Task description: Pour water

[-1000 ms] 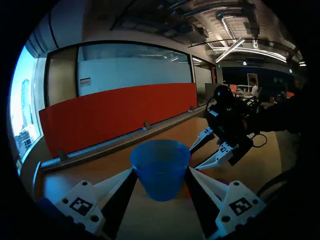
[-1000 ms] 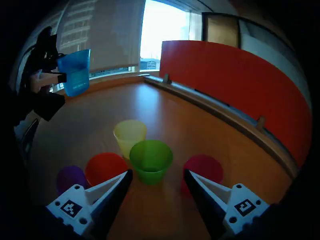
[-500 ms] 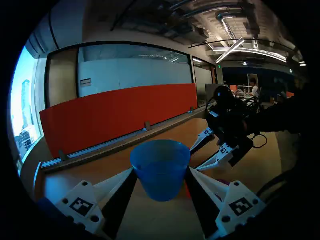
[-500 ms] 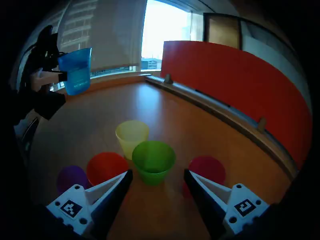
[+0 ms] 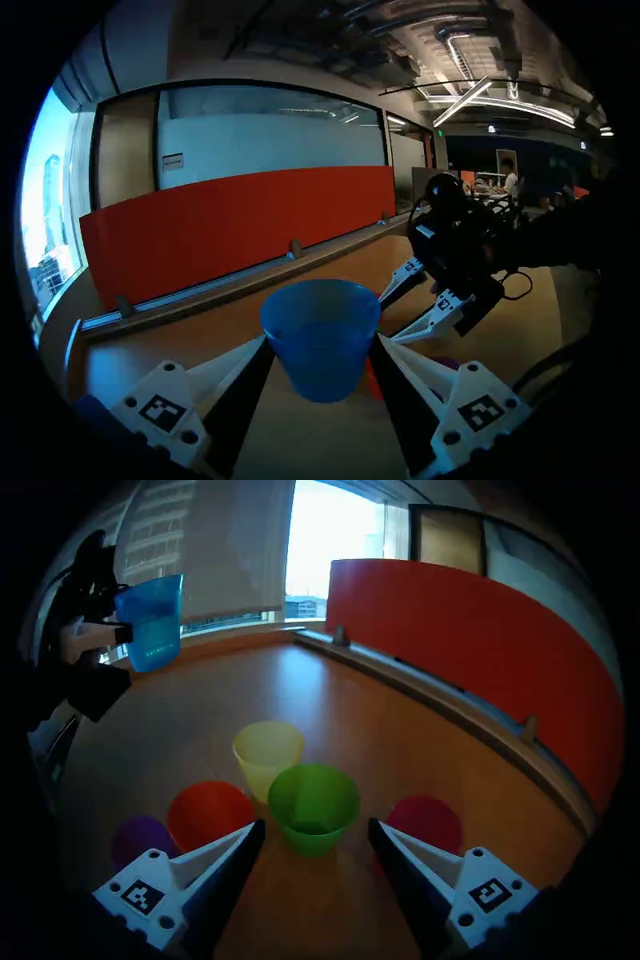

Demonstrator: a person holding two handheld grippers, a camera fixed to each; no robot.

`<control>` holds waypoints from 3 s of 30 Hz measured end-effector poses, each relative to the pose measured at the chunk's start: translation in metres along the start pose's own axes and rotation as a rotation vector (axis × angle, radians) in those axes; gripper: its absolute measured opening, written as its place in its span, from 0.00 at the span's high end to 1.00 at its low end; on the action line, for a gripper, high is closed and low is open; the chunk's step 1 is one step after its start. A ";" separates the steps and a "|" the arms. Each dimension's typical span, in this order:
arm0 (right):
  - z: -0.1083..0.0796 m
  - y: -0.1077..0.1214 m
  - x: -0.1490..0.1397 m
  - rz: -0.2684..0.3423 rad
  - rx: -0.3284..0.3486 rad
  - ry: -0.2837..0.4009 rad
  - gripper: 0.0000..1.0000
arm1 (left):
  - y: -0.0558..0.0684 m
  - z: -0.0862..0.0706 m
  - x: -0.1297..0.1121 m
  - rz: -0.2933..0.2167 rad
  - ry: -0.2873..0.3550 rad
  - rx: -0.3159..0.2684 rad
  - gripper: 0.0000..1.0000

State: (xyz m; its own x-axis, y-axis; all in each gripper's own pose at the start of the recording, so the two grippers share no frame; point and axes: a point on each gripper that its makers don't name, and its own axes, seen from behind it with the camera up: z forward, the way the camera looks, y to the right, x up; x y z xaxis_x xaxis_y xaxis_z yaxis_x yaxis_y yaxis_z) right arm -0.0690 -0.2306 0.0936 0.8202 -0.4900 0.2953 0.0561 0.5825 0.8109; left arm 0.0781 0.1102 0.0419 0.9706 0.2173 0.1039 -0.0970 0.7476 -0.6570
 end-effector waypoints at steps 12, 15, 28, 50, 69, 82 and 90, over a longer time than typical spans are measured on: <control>0.013 -0.002 0.003 0.001 0.009 -0.003 0.01 | -0.003 0.000 0.003 -0.014 0.014 0.006 0.19; 0.017 -0.002 0.003 -0.001 0.012 -0.005 0.01 | -0.003 0.000 0.003 -0.018 0.019 0.007 0.19; 0.030 0.000 0.004 0.007 0.013 -0.004 0.01 | -0.001 0.000 0.009 -0.015 0.028 0.000 0.19; 0.044 0.002 -0.006 0.019 0.013 -0.008 0.05 | -0.001 0.000 0.010 -0.006 0.029 0.002 0.19; 0.033 -0.003 0.015 0.056 0.003 0.072 0.11 | 0.000 -0.005 0.015 0.001 0.035 0.007 0.19; 0.008 -0.012 0.035 0.029 -0.012 0.129 0.11 | 0.004 -0.008 0.021 0.017 0.036 0.008 0.19; -0.009 -0.022 0.047 0.015 -0.014 0.165 0.11 | 0.008 -0.008 0.024 0.024 0.038 0.009 0.19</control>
State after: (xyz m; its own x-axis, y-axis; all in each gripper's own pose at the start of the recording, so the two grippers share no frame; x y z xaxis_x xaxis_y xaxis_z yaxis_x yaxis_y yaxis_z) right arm -0.0268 -0.2607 0.0854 0.9031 -0.3690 0.2198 0.0501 0.5987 0.7994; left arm 0.1028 0.1161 0.0330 0.9756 0.2112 0.0601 -0.1218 0.7483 -0.6520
